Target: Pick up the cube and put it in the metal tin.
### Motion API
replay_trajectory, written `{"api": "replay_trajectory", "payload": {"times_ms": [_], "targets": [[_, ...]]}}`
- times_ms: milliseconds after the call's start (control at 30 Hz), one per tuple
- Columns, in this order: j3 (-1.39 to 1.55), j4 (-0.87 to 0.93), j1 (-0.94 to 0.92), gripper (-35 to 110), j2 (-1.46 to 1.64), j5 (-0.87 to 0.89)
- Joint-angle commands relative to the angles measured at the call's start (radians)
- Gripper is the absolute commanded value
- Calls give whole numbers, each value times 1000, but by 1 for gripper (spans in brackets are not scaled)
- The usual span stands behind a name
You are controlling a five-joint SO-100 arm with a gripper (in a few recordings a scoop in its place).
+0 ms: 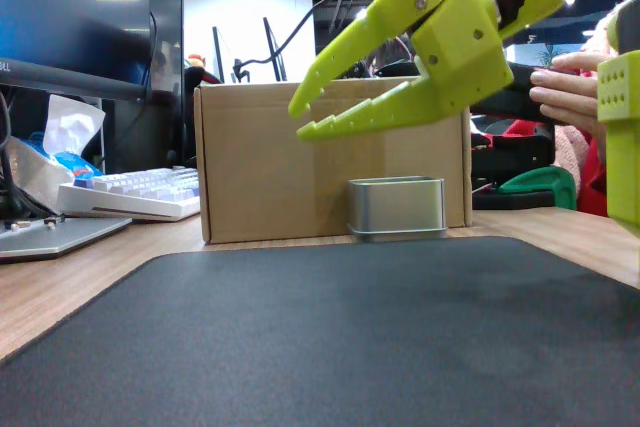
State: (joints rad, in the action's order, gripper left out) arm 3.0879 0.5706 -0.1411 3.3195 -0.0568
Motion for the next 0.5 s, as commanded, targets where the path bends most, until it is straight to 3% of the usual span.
{"api": "replay_trajectory", "payload": {"times_ms": [0,333,467], "targets": [[12,9,-8,0,38,-9],[12,256,6,0,43,-9],[12,256,-41,0,43,14]]}}
